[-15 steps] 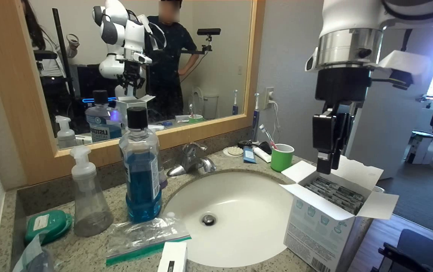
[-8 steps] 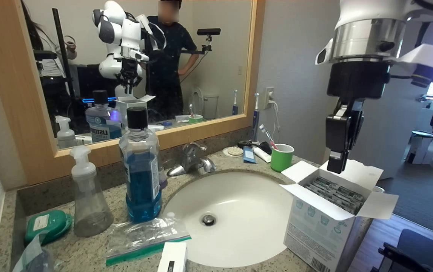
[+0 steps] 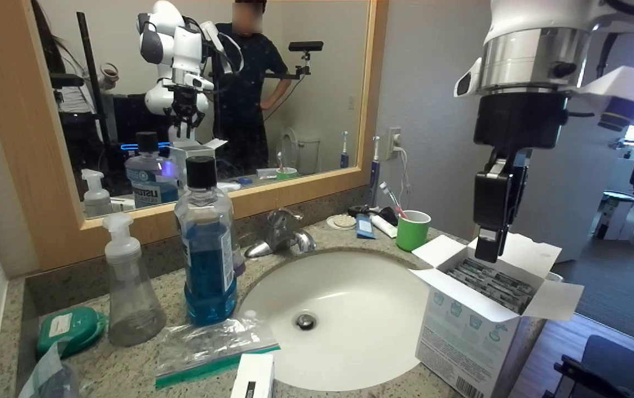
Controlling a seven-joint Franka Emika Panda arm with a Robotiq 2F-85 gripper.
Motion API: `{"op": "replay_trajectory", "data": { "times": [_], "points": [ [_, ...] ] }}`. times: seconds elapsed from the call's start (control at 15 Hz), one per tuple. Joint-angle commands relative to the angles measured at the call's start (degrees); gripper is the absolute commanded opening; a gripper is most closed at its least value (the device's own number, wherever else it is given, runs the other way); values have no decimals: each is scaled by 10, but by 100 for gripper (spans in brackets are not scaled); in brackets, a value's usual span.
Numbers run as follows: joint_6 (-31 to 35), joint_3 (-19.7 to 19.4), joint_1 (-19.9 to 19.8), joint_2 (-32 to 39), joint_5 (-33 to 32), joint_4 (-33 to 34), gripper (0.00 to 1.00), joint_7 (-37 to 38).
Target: Remove two things from the box and put them on the left of the sink
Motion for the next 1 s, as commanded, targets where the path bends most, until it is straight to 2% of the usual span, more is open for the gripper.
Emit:
{"op": "replay_trajectory", "data": {
  "times": [0.0, 0.27, 0.33, 0.4, 0.47, 0.6, 0.67, 0.73, 0.8, 0.87, 0.93],
  "points": [
    [13, -10, -8, 35, 0, 12, 34, -16],
    [32, -21, -13, 65, 1, 17, 36, -20],
    [38, -23, -14, 73, 0, 19, 43, -20],
    [45, -25, -16, 80, 0, 20, 37, -20],
    [54, -27, -18, 88, 0, 22, 42, -22],
    [71, -31, -20, 106, 3, 27, 42, -29],
    [77, -33, -21, 116, 6, 31, 40, -32],
    [82, -35, -21, 121, 8, 32, 18, -32],
    [86, -37, -21, 125, 9, 32, 21, -35],
    [91, -39, -22, 129, 10, 31, 14, -38],
    [100, -42, -22, 134, 14, 29, 11, -40]
  ]
}}
